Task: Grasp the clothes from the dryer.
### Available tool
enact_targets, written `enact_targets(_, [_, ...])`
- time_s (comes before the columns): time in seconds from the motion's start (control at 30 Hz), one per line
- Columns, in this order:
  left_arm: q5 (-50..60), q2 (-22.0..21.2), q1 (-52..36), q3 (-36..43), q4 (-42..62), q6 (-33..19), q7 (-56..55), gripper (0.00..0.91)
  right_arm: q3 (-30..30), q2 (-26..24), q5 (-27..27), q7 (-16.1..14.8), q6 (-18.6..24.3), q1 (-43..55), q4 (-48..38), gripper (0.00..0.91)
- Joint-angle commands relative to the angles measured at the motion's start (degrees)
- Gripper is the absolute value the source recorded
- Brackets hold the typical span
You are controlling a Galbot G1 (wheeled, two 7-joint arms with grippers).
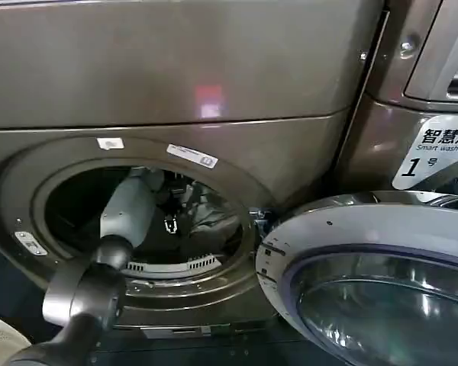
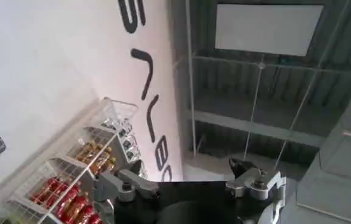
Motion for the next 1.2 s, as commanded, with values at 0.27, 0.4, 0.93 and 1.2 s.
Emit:
enact_targets(0.27, [-2.5,0.5,-0.1,1.2,1.4,0.6,0.4,0.239,-0.6,-0.1,0.0,0.0,-0.1,0.5,0.6,0.907])
enact_targets(0.4, [-2.5,0.6,-0.3,1.2,1.5,0.6,0.4,0.205,-0.6,-0.2,0.0,0.0,-0.2,0.4,0.7,0.907])
enact_targets(0.93, [-3.8,1.6,-0.1,1.1,1.4,-0.4,-0.2,0.125,-0.4,-0.1,0.5,0.0,-0.2,0.1,0.7,0.907])
enact_targets(1.2, [-9.3,2.1,0.9,1.3,-2.0,1.2,-7.0,0.068,-0.9,-0.1,0.5,0.0,-0.1,0.3,0.5,0.907])
